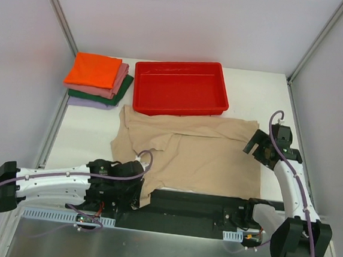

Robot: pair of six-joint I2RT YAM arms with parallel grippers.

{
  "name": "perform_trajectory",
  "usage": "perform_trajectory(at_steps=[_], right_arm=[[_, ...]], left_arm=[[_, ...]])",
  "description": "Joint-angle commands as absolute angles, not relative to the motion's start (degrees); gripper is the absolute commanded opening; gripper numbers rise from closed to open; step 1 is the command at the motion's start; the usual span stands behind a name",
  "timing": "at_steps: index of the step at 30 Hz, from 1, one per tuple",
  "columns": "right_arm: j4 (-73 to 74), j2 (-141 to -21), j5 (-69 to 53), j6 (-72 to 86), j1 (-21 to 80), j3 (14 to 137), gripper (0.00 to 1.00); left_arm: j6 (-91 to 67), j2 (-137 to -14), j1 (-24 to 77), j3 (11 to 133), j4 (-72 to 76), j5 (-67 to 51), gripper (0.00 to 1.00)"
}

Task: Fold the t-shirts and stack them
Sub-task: Grap the side of the flattened tshirt furthest away from the robot with both arms

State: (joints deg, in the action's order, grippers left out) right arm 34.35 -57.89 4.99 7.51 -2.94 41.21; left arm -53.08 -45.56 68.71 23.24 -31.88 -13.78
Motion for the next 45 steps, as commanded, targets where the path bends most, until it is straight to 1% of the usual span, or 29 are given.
perform_trajectory(at_steps=[1,4,8,11,12,14,17,19,22,26,29,30,33,38,42,45], right_arm=[[40.6,-52.5,4.9,12.0,-3.3,38.6,0.96],[43.2,-46.4,3.0,14.3,-3.3,34.6,0.96],[47.6,-35.2,4.6,22.5,-3.3,29.9,0.97],[50.4,-27.9,3.7,28.0,-3.3,27.2,0.99],[50.4,-26.9,1.2,28.6,-3.3,26.0,0.97],[50.5,-27.2,-4.2,31.0,-3.3,24.2,0.92],[48.4,-28.9,-13.7,32.1,-3.2,20.4,0.83],[48.7,-29.7,-16.5,31.9,-2.8,19.5,0.79],[52.2,-29.3,-13.5,31.6,-1.8,21.2,0.77],[56.1,-27.5,-13.1,31.8,-0.8,23.2,0.73],[58.1,-28.6,-13.3,32.0,-0.3,24.5,0.71],[58.1,-29.3,-13.8,32.3,-0.1,24.2,0.7],[55.2,-30.1,-13.8,38.2,4.9,21.1,0.7],[54.1,-30.6,-6.7,44.0,11.5,19.8,0.68],[50.4,-32.4,-1.9,45.9,12.1,18.0,0.66],[50.0,-34.8,-1.6,47.0,12.1,18.3,0.63]], left_arm=[[-54.4,-48.0,69.3,28.1,-35.2,-5.5,0.0],[-53.4,-46.0,69.3,30.1,-36.0,1.6,0.0],[-49.7,-42.8,69.3,33.6,-36.1,8.2,0.0],[-48.1,-41.0,69.3,35.5,-36.2,13.7,0.0],[-47.8,-40.5,69.3,35.7,-36.2,16.4,0.0],[-47.5,-40.0,69.3,36.5,-36.2,20.6,0.0],[-45.9,-40.0,69.3,38.1,-36.1,24.3,0.0],[-44.6,-40.0,69.3,38.8,-36.1,25.7,0.0],[-43.5,-40.0,69.3,39.2,-36.2,27.7,0.0],[-43.0,-40.8,69.3,39.6,-36.2,29.2,0.0],[-43.3,-41.1,69.3,40.4,-36.1,30.7,0.0],[-43.3,-41.2,69.3,40.6,-36.1,31.0,0.0],[-42.8,-41.7,69.3,41.0,-36.0,31.7,0.0],[-42.2,-43.1,69.3,42.1,-36.0,31.8,0.0],[-41.9,-43.1,69.3,42.3,-36.1,32.4,0.0],[-42.1,-42.4,69.3,42.0,-36.1,33.2,0.0]])
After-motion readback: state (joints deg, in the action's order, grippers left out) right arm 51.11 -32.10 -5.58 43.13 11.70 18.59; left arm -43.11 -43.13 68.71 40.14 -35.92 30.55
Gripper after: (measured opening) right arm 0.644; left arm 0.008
